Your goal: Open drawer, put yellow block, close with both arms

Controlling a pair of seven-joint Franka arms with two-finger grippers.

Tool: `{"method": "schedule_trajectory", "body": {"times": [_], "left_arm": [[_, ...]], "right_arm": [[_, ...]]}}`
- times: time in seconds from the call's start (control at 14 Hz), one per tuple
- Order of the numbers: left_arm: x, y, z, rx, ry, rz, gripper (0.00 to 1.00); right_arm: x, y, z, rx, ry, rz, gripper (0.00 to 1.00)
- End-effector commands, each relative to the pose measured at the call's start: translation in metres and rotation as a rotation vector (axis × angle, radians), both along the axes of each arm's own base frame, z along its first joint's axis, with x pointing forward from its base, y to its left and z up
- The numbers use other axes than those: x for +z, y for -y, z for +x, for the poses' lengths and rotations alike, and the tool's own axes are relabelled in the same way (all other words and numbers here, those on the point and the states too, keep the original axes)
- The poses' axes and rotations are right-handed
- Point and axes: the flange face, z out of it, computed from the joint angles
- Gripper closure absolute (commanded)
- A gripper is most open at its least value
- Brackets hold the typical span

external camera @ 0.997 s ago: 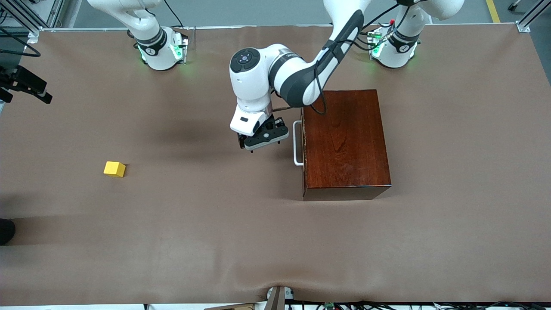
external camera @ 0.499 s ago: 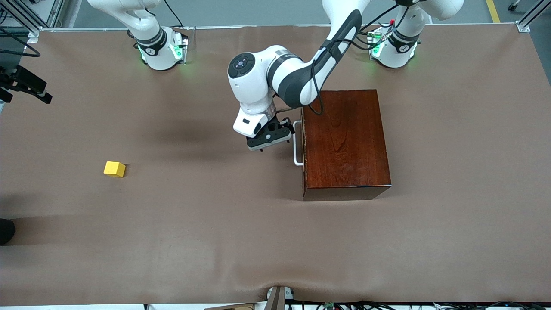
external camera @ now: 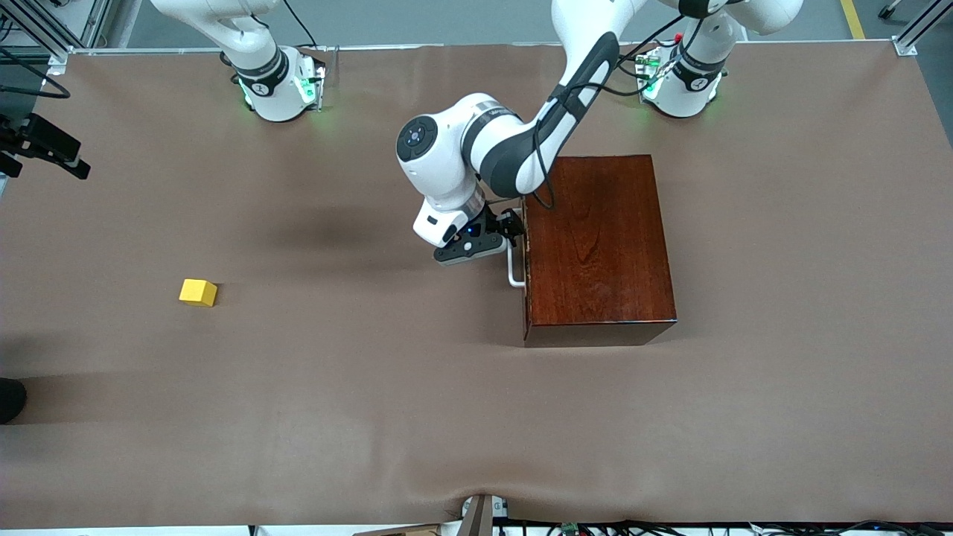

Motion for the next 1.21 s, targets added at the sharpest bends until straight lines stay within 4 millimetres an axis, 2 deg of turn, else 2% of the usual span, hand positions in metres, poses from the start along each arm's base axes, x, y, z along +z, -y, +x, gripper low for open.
{"method": "schedule_trajectory", "body": {"times": [0.0,0.21,0.85,1.14], "left_arm": [[-0.020,-0.001,0.002,-0.021,-0.004,0.048,0.00],[-0.032,0.000,0.002,-0.020,-0.010,0.053,0.00],[-0.016,0.026,0.001,0.041,0.080,-0.091,0.00],[-0.013,0.039,-0.001,0.077,0.118,-0.183,0.00]], "right_arm": [[0.000,-0.001,-0.001,-0.009,0.003,0.003,0.00],[0.000,0.000,-0.001,-0.012,0.001,0.003,0.00],[-0.002,0.000,0.002,-0.009,0.000,0.000,0.00],[-0.003,0.016,0.001,-0.038,0.000,0.001,0.00]]}}
